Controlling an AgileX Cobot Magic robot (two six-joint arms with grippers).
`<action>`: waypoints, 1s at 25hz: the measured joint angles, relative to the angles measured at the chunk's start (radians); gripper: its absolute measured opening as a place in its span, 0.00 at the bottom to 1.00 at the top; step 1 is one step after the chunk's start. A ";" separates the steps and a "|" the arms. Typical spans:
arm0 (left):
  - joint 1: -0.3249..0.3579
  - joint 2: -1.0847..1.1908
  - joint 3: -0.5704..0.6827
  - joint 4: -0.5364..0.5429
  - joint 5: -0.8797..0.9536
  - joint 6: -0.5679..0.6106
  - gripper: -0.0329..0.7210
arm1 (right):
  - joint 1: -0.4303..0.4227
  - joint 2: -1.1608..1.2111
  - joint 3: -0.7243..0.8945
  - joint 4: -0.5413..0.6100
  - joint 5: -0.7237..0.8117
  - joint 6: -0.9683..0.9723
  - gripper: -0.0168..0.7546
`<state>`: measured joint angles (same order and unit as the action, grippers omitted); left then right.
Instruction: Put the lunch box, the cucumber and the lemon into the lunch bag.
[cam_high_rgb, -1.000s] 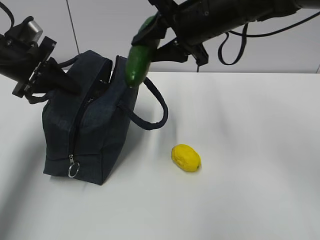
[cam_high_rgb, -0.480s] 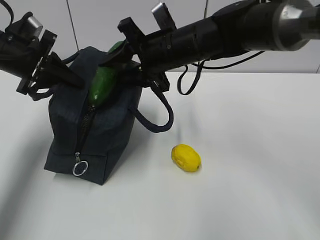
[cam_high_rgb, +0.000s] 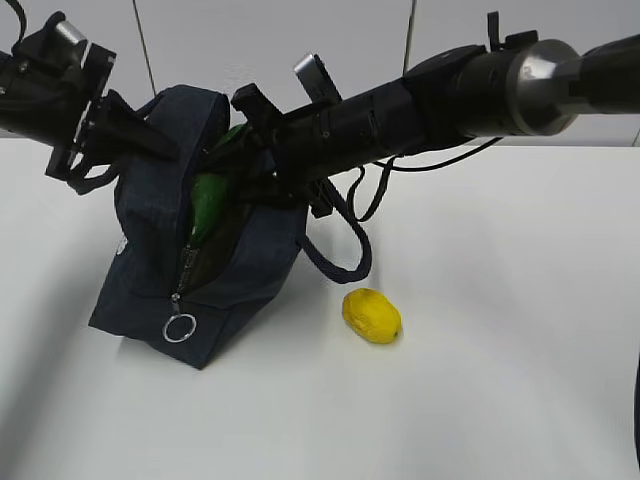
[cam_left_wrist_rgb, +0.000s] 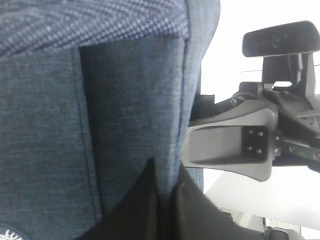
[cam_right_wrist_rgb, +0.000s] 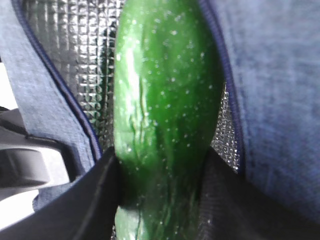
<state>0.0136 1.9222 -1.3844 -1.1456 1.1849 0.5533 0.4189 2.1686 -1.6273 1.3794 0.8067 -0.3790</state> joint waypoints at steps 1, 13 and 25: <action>0.000 0.000 0.000 -0.002 0.000 0.000 0.03 | 0.000 0.000 0.000 0.000 0.004 0.000 0.47; 0.000 0.000 0.000 -0.009 0.000 0.001 0.03 | 0.000 0.010 0.000 0.000 0.022 -0.042 0.68; 0.000 0.000 0.000 -0.009 0.001 0.004 0.03 | -0.008 0.008 -0.019 -0.007 0.106 -0.149 0.75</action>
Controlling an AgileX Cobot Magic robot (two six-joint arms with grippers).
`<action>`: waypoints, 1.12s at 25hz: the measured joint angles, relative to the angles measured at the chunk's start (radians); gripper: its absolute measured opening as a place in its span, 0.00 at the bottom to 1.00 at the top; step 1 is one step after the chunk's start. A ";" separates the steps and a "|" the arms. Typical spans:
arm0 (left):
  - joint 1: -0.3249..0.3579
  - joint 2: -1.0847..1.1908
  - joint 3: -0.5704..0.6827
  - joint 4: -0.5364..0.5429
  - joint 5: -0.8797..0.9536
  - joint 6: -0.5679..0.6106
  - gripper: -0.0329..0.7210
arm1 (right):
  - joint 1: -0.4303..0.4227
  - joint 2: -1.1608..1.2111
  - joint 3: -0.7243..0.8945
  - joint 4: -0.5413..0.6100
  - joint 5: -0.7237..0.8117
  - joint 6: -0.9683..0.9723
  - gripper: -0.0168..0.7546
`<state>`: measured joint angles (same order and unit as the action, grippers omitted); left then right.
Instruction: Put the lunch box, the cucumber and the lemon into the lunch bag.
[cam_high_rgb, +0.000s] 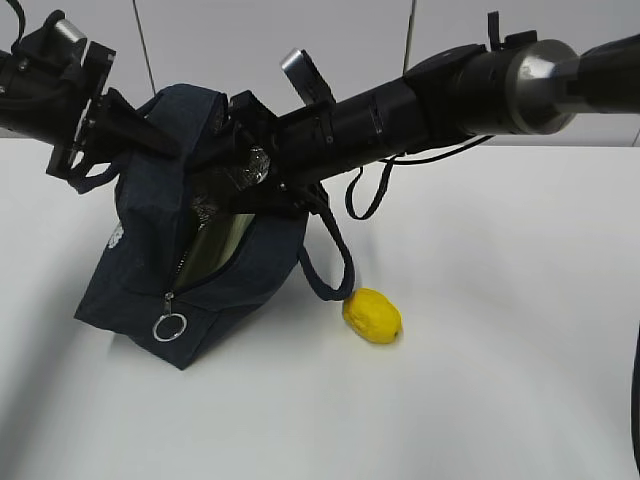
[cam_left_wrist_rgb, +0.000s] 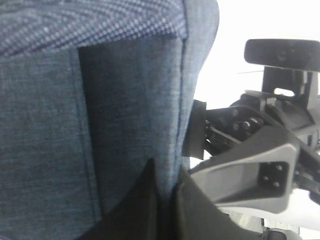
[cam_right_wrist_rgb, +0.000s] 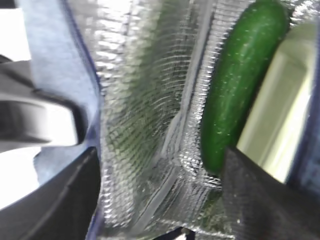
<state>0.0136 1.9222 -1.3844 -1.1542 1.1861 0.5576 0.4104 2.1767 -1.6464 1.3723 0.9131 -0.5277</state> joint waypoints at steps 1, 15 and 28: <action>0.000 0.000 0.000 0.000 0.000 0.000 0.03 | -0.005 -0.007 -0.001 -0.009 0.005 -0.001 0.75; 0.000 0.000 0.000 0.112 0.000 0.000 0.03 | -0.034 -0.148 -0.087 -0.635 0.268 0.171 0.75; 0.000 0.000 0.000 0.160 0.000 -0.025 0.03 | 0.016 -0.196 -0.120 -1.051 0.311 0.337 0.75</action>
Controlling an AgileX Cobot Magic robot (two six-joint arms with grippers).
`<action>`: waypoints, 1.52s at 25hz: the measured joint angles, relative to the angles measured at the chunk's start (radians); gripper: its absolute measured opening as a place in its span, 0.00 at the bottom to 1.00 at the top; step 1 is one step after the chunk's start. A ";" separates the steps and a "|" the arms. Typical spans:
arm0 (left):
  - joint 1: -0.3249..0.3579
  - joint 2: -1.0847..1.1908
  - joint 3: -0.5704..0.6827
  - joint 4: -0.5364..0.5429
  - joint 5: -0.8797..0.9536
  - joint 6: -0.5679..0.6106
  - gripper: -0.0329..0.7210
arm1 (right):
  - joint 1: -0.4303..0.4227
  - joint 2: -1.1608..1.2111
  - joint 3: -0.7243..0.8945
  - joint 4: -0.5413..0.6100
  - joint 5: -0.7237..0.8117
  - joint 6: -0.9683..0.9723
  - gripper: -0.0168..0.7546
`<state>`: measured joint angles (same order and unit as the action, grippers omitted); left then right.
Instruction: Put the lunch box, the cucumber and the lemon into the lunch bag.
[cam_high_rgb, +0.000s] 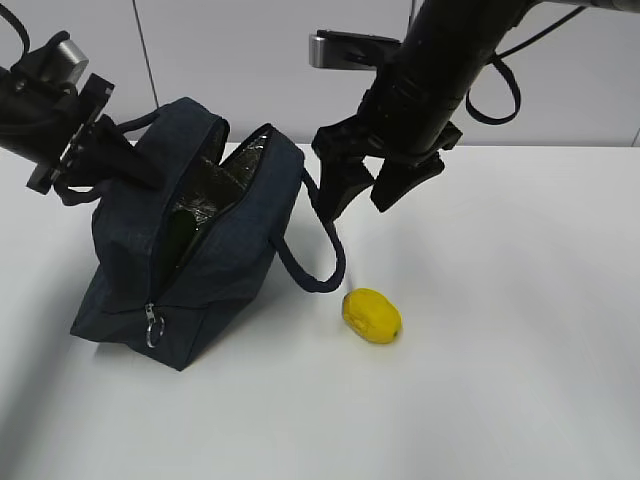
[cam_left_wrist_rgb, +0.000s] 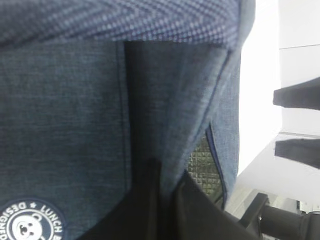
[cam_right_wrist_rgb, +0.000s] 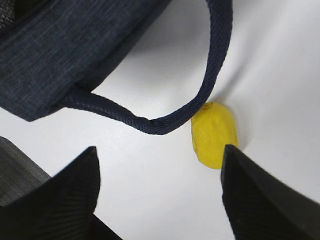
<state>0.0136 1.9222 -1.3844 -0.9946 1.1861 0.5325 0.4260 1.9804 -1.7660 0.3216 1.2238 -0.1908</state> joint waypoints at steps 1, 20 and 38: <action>0.000 0.000 0.000 0.007 0.000 -0.002 0.03 | 0.015 0.000 0.000 -0.020 0.002 0.006 0.75; 0.095 0.000 0.000 0.168 0.000 -0.068 0.03 | 0.038 -0.039 0.079 -0.110 0.002 0.022 0.75; 0.095 0.000 0.000 0.170 0.000 -0.068 0.03 | 0.038 0.135 0.079 -0.176 0.000 -0.024 0.75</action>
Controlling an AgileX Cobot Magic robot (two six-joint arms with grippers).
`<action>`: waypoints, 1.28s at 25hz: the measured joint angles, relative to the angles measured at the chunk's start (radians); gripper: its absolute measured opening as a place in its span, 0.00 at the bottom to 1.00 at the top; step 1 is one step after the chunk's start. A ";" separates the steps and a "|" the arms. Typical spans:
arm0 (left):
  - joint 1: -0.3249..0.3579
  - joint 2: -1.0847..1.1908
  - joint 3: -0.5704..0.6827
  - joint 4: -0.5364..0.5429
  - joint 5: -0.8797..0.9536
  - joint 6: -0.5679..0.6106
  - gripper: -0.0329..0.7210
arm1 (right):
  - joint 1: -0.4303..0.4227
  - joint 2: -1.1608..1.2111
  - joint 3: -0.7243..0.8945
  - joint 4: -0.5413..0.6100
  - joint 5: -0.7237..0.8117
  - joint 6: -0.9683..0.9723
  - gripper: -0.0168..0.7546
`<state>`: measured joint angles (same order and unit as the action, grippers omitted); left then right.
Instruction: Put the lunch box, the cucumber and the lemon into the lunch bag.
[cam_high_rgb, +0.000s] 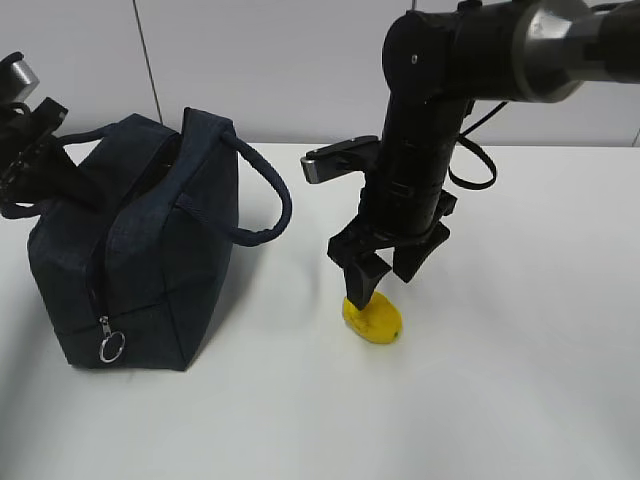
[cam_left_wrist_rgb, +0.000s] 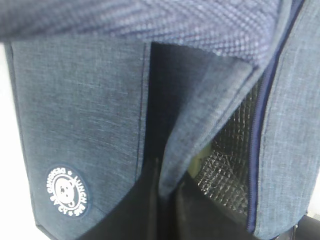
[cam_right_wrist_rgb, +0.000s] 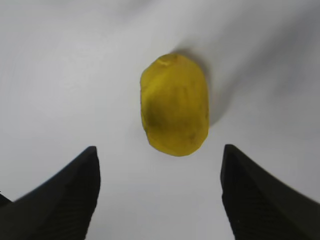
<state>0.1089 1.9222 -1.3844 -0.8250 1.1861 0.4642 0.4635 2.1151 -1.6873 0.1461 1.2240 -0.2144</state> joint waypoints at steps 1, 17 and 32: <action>0.000 0.000 0.000 0.000 0.000 0.000 0.03 | 0.000 0.005 0.000 -0.004 0.000 0.000 0.75; 0.000 0.000 0.000 0.000 0.000 -0.002 0.03 | 0.000 0.086 0.000 -0.009 -0.077 -0.027 0.75; 0.000 0.000 0.000 -0.004 0.000 -0.002 0.03 | 0.000 0.115 0.000 0.010 -0.085 -0.029 0.75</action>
<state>0.1089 1.9222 -1.3844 -0.8287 1.1861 0.4626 0.4635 2.2297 -1.6873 0.1560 1.1385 -0.2434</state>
